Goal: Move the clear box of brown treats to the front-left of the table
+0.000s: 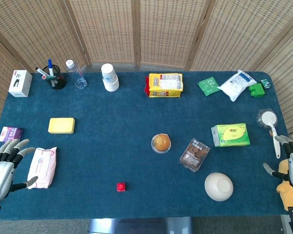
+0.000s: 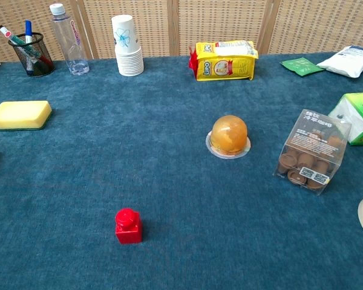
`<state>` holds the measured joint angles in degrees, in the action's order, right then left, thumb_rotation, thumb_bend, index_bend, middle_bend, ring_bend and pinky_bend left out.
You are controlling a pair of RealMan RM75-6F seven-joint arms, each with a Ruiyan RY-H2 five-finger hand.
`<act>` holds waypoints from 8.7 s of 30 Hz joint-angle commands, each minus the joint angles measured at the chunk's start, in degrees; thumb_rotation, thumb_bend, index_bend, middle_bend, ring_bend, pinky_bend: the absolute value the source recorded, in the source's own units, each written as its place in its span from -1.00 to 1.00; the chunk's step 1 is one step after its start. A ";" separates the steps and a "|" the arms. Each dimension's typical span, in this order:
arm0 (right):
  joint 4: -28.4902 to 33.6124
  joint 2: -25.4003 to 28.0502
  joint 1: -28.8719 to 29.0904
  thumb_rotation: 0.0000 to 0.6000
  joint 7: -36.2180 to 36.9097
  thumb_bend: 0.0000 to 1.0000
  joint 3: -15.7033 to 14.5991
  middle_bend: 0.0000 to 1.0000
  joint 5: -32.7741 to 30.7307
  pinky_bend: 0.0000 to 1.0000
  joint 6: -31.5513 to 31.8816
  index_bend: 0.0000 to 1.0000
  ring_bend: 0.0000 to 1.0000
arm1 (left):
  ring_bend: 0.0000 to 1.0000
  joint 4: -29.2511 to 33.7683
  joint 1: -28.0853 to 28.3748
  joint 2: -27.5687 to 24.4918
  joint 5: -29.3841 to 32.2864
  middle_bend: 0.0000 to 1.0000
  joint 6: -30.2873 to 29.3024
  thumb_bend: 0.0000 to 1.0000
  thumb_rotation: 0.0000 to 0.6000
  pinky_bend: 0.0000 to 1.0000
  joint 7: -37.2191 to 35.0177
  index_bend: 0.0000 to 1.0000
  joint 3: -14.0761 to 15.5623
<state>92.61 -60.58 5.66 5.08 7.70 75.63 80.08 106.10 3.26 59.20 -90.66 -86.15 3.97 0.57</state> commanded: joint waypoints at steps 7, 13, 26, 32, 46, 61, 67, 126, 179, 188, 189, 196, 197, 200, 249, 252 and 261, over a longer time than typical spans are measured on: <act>0.11 0.12 0.06 0.85 0.56 -0.49 -0.03 -0.62 0.77 -0.73 -0.05 -0.65 -0.90 | -0.88 -0.12 -0.33 -0.30 -0.42 -0.71 -0.42 -0.69 1.00 -0.87 -0.52 -0.51 0.31; 0.17 0.62 0.14 0.87 3.43 -0.49 0.06 -0.62 1.22 -0.73 -0.68 -0.65 -0.90 | -0.88 -0.01 -0.38 -0.72 -0.48 -0.71 -0.44 -0.69 1.00 -0.87 -1.05 -0.51 0.38; 2.41 2.65 1.30 0.88 9.00 -0.50 0.07 -0.62 3.51 -0.73 -2.67 -0.65 -0.90 | -0.88 -0.06 0.54 -0.83 0.73 -0.71 1.15 -0.69 1.00 -0.87 -1.10 -0.52 -0.14; 4.74 4.19 4.26 0.86 13.68 -0.50 -0.60 -0.62 7.25 -0.73 -6.95 -0.67 -0.85 | -0.88 -0.19 1.20 -1.21 0.97 -0.71 2.05 -0.69 1.00 -0.87 -1.31 -0.52 -0.37; 7.43 5.82 15.13 0.60 27.74 -0.50 -1.24 -0.52 14.13 -0.55 -20.31 -0.71 -0.71 | -0.88 0.15 2.23 -2.55 2.22 -0.69 3.94 -0.69 1.00 -0.87 -2.10 -0.52 -0.61; 5.90 1.16 24.05 0.59 27.13 -0.51 -2.06 -0.52 12.39 -0.53 -30.92 -0.72 -0.71 | -0.88 -0.17 3.52 -2.76 3.56 -0.69 5.77 -0.69 1.00 -0.87 -2.89 -0.52 -1.13; 4.46 0.10 25.68 0.60 26.27 -0.51 -1.75 -0.52 10.30 -0.52 -32.22 -0.72 -0.71 | -0.88 -0.74 3.60 -2.60 3.86 -0.69 5.85 -0.69 1.00 -0.87 -3.30 -0.52 -1.16; 5.75 -2.00 29.20 0.56 20.97 -0.51 -5.38 -0.47 7.03 -0.51 -35.99 -0.69 -0.57 | -0.89 -2.92 4.02 -1.89 3.52 -0.70 6.14 -0.69 1.00 -0.87 -5.96 -0.52 -0.53; -21.61 -12.59 25.79 1.00 19.05 -1.00 -10.40 -0.56 27.61 -0.62 -10.88 -0.77 -0.81 | -0.90 2.05 3.60 -5.04 0.49 -0.70 2.90 -0.69 1.00 -0.87 -2.75 -0.53 -0.86; -25.51 -14.84 26.88 1.00 20.20 -1.00 -12.43 -0.56 30.76 -0.63 -8.57 -0.77 -0.81 | -0.90 3.13 3.15 -5.70 0.21 -0.70 2.15 -0.69 1.00 -0.87 -2.06 -0.53 -0.79; -25.86 -15.15 27.07 1.00 20.27 -1.00 -12.60 -0.56 31.13 -0.62 -8.34 -0.77 -0.81 | -0.90 3.23 3.09 -5.76 0.16 -0.70 2.09 -0.69 1.00 -0.87 -1.99 -0.53 -0.75; -26.29 -16.91 29.23 1.00 20.39 -1.00 -13.48 -0.56 33.34 -0.63 -7.95 -0.77 -0.81 | -0.90 3.66 2.43 -6.26 -0.17 -0.71 1.24 -0.69 1.00 -0.87 -2.17 -0.53 -0.49; -26.01 -16.99 29.57 1.00 20.29 -1.00 -13.49 -0.56 33.38 -0.63 -8.18 -0.77 -0.81 | -0.90 3.62 2.38 -6.28 -0.19 -0.71 1.21 -0.69 1.00 -0.87 -2.27 -0.53 -0.46; -24.93 -17.05 30.47 1.00 19.86 -1.00 -13.46 -0.56 33.09 -0.63 -9.36 -0.77 -0.81 | -0.91 3.40 2.26 -6.25 -0.31 -0.71 1.14 -0.69 1.00 -0.87 -2.59 -0.53 -0.35; -0.42 -5.00 31.48 1.00 2.78 -1.00 -12.52 -0.58 20.99 -0.63 -19.55 -0.88 -0.81 | -0.91 -2.32 3.99 -4.29 0.30 -0.71 3.75 -0.69 1.00 -0.87 -10.54 -0.55 -1.11; 0.32 -4.72 30.95 1.00 2.23 -1.00 -12.85 -0.58 21.07 -0.63 -19.42 -0.89 -0.81 | -0.91 -2.52 4.26 -4.38 0.60 -0.71 3.98 -0.69 1.00 -0.87 -10.87 -0.55 -1.36; 1.74 -5.08 29.66 1.00 -0.08 -1.00 -14.28 -0.60 22.19 -0.64 -19.95 -0.92 -0.83 | -0.92 -2.19 4.22 -4.64 -0.01 -0.72 3.15 -0.69 1.00 -0.88 -9.80 -0.55 -1.46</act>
<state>94.22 -65.62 35.44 5.17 -6.45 97.69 60.20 103.87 7.52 54.58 -90.63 -82.96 -5.87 -0.90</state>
